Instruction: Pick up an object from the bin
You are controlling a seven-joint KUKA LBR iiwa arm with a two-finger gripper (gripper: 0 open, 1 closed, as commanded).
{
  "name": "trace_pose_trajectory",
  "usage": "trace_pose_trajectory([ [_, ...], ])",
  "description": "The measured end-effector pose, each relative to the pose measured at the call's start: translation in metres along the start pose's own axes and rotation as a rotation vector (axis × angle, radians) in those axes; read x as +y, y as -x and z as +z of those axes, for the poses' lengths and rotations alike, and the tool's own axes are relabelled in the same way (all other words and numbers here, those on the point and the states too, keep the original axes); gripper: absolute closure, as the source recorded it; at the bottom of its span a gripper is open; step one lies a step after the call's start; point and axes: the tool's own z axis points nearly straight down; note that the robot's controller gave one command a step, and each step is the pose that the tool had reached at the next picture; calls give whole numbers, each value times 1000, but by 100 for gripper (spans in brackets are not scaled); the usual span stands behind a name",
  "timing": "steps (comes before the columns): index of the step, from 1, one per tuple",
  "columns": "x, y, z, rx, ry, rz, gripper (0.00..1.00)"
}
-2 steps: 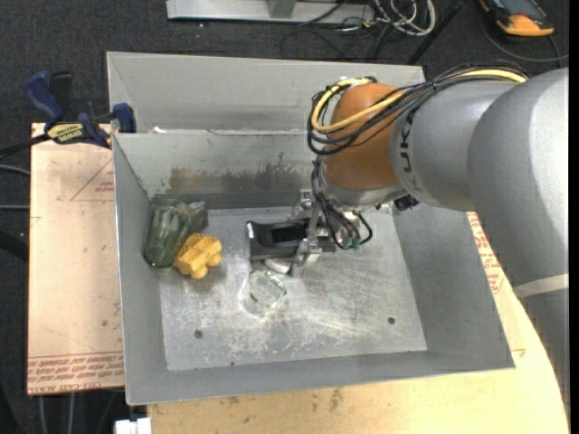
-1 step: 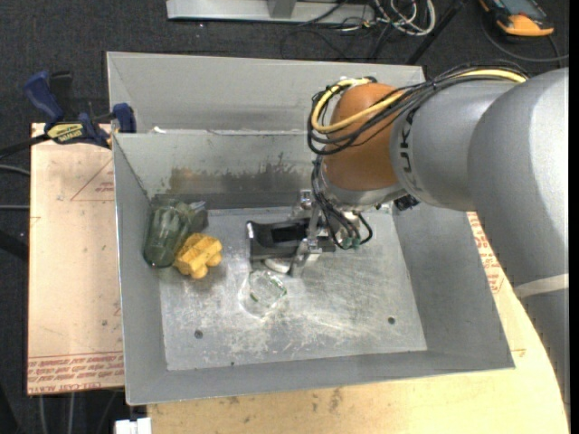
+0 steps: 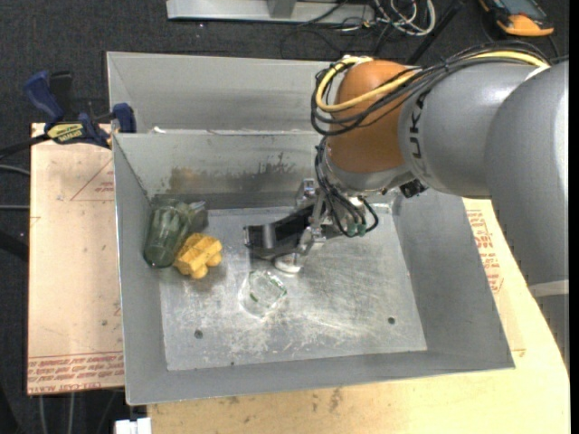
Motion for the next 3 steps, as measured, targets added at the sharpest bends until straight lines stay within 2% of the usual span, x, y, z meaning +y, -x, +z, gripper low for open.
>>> trace_pose_trajectory([
  [1,2,-1,-42,-8,0,-6,100],
  [2,10,3,-39,-7,0,12,100],
  [3,4,0,6,-13,1,6,100],
])
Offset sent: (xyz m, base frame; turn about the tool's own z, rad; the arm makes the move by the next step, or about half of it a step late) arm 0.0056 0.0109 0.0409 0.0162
